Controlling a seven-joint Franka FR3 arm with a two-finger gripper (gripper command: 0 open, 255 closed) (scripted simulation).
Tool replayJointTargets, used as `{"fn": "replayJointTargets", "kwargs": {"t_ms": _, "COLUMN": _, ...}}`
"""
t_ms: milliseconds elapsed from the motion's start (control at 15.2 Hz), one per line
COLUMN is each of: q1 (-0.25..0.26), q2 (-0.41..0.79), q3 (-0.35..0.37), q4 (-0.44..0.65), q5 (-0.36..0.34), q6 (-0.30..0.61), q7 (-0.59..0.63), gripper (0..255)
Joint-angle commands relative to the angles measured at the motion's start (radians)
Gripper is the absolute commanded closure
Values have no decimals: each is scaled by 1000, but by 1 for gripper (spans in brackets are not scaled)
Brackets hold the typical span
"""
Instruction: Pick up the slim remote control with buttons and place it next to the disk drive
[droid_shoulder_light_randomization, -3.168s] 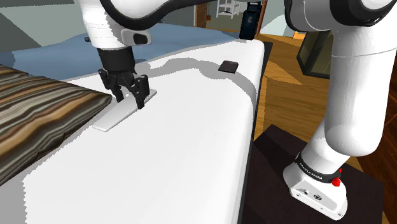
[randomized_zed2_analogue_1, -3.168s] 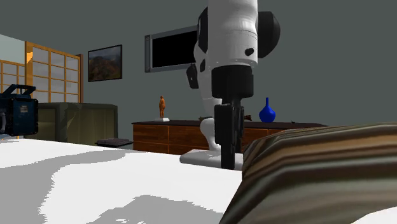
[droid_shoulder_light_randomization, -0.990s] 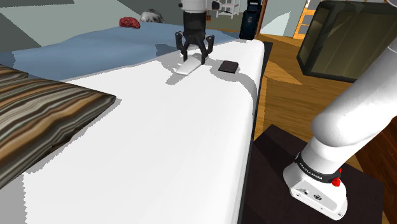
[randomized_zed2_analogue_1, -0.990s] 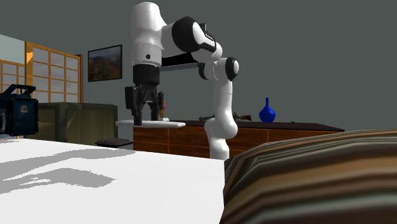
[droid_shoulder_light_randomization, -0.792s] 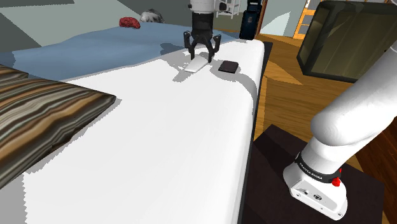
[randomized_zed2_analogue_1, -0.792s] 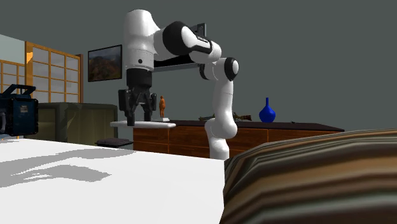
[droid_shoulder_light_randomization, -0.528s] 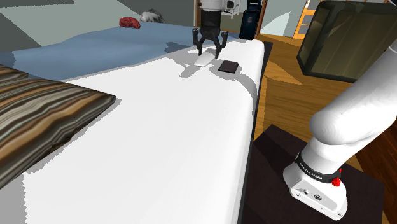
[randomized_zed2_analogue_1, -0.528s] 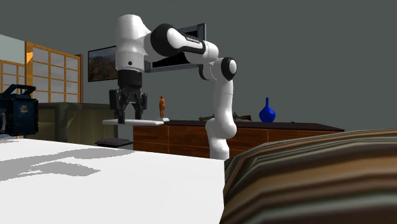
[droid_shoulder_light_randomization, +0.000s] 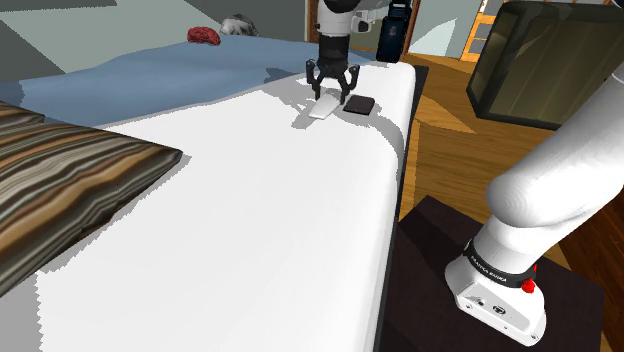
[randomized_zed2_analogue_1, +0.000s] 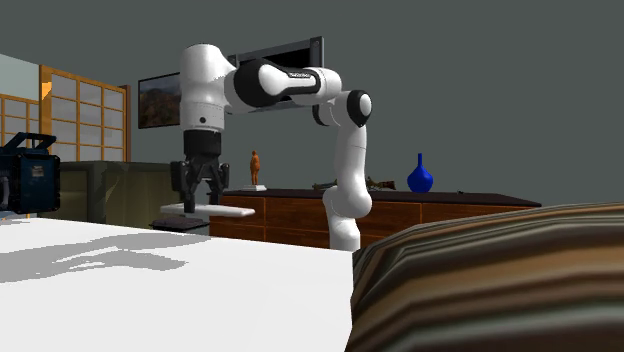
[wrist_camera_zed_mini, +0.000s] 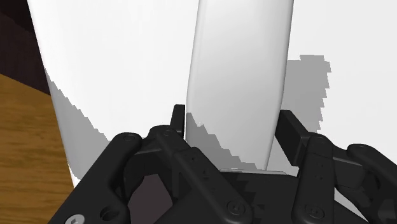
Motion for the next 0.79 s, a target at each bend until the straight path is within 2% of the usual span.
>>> {"fn": "replayJointTargets", "kwargs": {"t_ms": 0, "q1": 0, "q2": 3, "q3": 1, "q4": -22, "q5": -1, "q6": 25, "q7": 0, "gripper": 255}}
{"fn": "replayJointTargets", "kwargs": {"t_ms": 396, "q1": 2, "q2": 19, "q3": 5, "q4": -88, "q5": -7, "q6": 105, "q7": 5, "gripper": 255}}
{"fn": "replayJointTargets", "kwargs": {"t_ms": 726, "q1": 2, "q2": 19, "q3": 5, "q4": -88, "q5": -7, "q6": 105, "q7": 5, "gripper": 255}}
